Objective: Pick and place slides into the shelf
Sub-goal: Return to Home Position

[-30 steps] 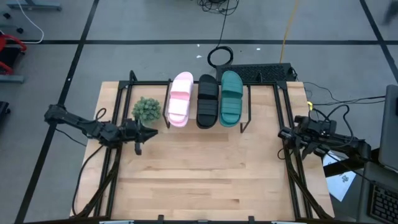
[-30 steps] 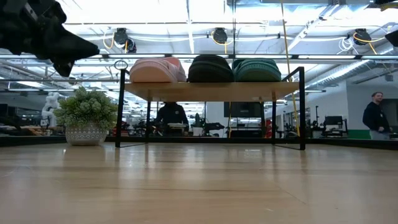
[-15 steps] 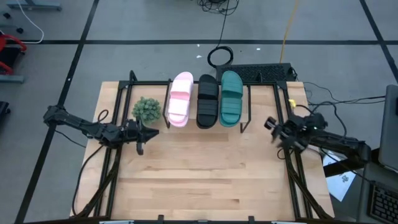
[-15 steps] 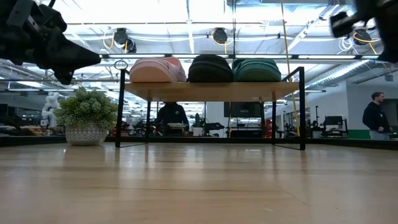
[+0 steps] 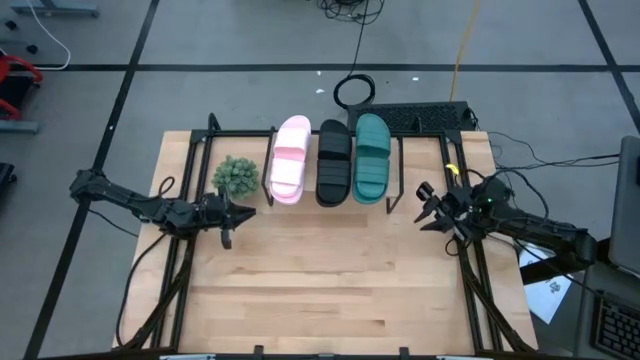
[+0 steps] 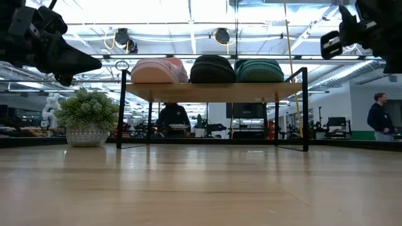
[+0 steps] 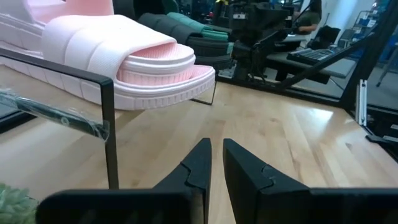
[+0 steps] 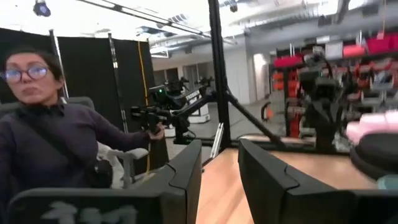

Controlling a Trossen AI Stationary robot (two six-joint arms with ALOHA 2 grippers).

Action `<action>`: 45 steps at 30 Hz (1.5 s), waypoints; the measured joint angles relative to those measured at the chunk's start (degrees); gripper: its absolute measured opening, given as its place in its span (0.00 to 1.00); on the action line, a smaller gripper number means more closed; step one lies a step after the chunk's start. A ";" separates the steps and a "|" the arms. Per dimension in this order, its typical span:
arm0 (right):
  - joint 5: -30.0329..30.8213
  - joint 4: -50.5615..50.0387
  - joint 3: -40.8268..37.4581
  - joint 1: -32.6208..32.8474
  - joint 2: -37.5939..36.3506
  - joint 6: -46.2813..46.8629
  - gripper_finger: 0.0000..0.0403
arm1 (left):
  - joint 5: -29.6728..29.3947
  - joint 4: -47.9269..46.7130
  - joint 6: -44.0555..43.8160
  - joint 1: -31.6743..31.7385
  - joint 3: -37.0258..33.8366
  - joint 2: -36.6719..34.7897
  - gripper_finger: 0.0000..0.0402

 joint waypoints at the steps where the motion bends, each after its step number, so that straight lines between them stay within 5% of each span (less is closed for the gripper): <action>1: 0.01 0.46 0.00 0.06 -0.15 -0.90 0.24 | 0.00 0.00 0.00 0.00 0.00 0.00 0.10; 8: 3.65 -4.22 0.00 0.98 -5.16 0.88 0.24 | -0.02 -1.53 -1.73 0.00 0.00 0.00 0.10; 13: 15.85 -15.86 0.00 5.82 -8.15 -2.18 0.24 | -0.62 -1.59 -1.73 0.00 0.01 0.00 0.10; 24: 39.80 -20.94 -0.02 25.86 -8.47 -12.66 0.24 | -1.09 -3.34 -3.04 -0.02 0.02 0.00 0.10; 45: 36.54 -25.45 -0.02 29.49 -8.86 -8.78 0.24 | 5.46 -0.74 -0.35 0.00 0.02 0.02 0.10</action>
